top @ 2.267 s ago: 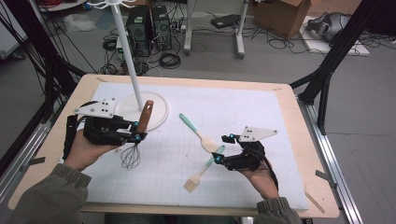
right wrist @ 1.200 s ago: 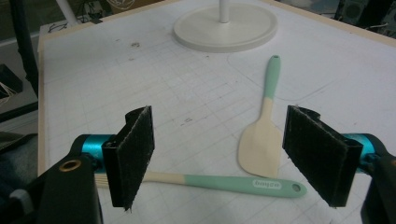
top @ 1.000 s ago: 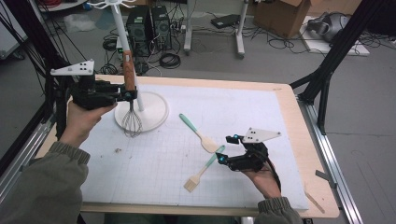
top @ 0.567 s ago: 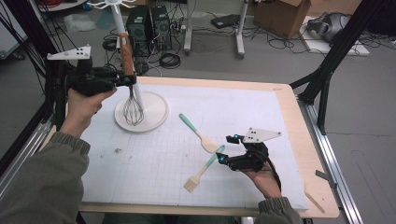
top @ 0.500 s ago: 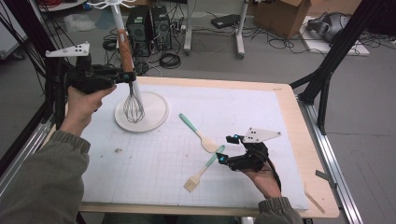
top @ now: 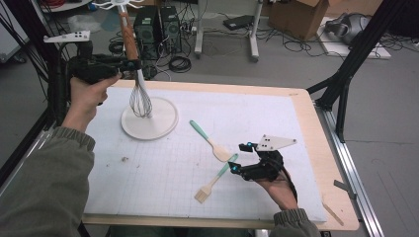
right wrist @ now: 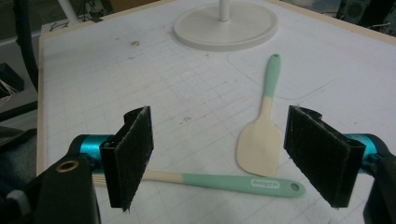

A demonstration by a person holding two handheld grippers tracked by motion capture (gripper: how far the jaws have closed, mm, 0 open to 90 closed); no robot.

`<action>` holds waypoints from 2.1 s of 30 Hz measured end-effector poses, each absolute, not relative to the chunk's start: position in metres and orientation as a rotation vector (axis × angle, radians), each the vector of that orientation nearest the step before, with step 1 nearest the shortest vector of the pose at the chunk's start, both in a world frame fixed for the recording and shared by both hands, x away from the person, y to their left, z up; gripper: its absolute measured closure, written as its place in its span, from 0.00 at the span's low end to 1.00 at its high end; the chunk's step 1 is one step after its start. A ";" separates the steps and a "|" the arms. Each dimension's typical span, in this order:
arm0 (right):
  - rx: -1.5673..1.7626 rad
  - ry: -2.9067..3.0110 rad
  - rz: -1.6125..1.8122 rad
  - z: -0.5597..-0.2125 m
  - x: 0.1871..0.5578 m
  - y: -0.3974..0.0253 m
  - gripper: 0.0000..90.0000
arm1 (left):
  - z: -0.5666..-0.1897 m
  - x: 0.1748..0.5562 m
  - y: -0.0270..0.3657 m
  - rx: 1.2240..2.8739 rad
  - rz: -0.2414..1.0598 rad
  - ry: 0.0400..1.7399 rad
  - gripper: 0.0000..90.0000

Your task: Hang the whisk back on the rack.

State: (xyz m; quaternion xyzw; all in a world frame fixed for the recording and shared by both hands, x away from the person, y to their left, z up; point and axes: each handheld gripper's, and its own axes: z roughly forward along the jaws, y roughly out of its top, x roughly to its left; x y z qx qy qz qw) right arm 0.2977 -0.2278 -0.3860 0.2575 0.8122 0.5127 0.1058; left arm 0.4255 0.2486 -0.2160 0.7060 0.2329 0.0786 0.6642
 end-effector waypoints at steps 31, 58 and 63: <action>0.728 2.389 1.535 -0.385 0.296 -0.227 0.26 | -0.220 0.442 0.251 1.576 0.223 0.620 0.81; 0.726 2.391 1.536 -0.384 0.295 -0.226 0.26 | -0.218 0.439 0.258 1.599 0.281 0.691 0.76; 0.727 2.393 1.534 -0.384 0.295 -0.226 0.26 | -0.216 0.436 0.262 1.621 0.311 0.693 0.69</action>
